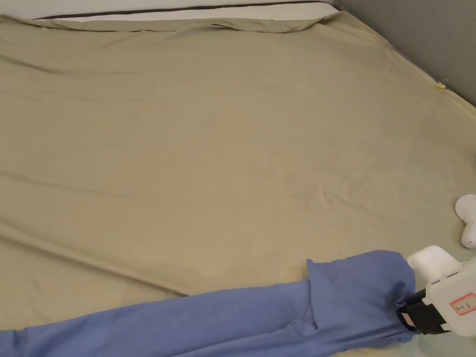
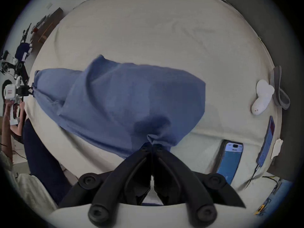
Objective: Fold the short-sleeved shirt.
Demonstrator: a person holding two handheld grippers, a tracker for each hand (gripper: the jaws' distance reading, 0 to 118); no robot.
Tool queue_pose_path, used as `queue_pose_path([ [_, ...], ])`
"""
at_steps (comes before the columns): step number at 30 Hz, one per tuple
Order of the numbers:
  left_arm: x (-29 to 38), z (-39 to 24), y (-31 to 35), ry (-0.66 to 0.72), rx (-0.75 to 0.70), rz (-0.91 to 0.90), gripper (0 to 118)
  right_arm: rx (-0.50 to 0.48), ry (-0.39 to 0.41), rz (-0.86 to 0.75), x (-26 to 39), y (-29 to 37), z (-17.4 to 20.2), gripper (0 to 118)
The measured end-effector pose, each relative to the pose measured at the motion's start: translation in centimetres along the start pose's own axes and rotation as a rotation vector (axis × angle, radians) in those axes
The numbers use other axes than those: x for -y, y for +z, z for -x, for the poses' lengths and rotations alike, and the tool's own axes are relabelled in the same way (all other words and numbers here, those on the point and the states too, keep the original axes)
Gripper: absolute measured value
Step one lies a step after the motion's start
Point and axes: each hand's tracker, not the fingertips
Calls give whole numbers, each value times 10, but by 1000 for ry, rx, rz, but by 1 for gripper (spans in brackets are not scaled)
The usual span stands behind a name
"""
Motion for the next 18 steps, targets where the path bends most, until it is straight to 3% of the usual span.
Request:
queue_pose_path([
  [7, 2, -12, -10, 21, -40, -49, 4, 27, -42, -11, 2, -22, 6, 3],
  [8, 4, -18, -11, 15, -49, -66, 8, 46, -33, -11, 3, -23, 11, 4],
  [10, 5, -22, -4, 24, -38, -96, 32, 98, 41, -29, 4, -22, 20, 9],
  [11, 3, -30, 6, 26, -30, -95, 60, 126, 98, -36, 5, -11, 30, 16],
  [12, 2, -39, 18, 22, -16, -103, 104, 124, 117, -58, 7, 3, 34, 56],
  [13, 8, -45, 37, 2, -11, -135, 118, 106, 106, -109, 10, 25, 36, 100],
  [14, 19, -54, 66, -28, 32, -206, 118, 84, 84, -228, 14, 52, 39, 116],
  [16, 49, -62, 126, -50, 166, -385, 118, 2, 55, -571, 27, 113, 52, 116],
  [18, 74, -49, 163, 11, 204, -489, 118, -87, -42, -718, 35, 147, 62, 116],
])
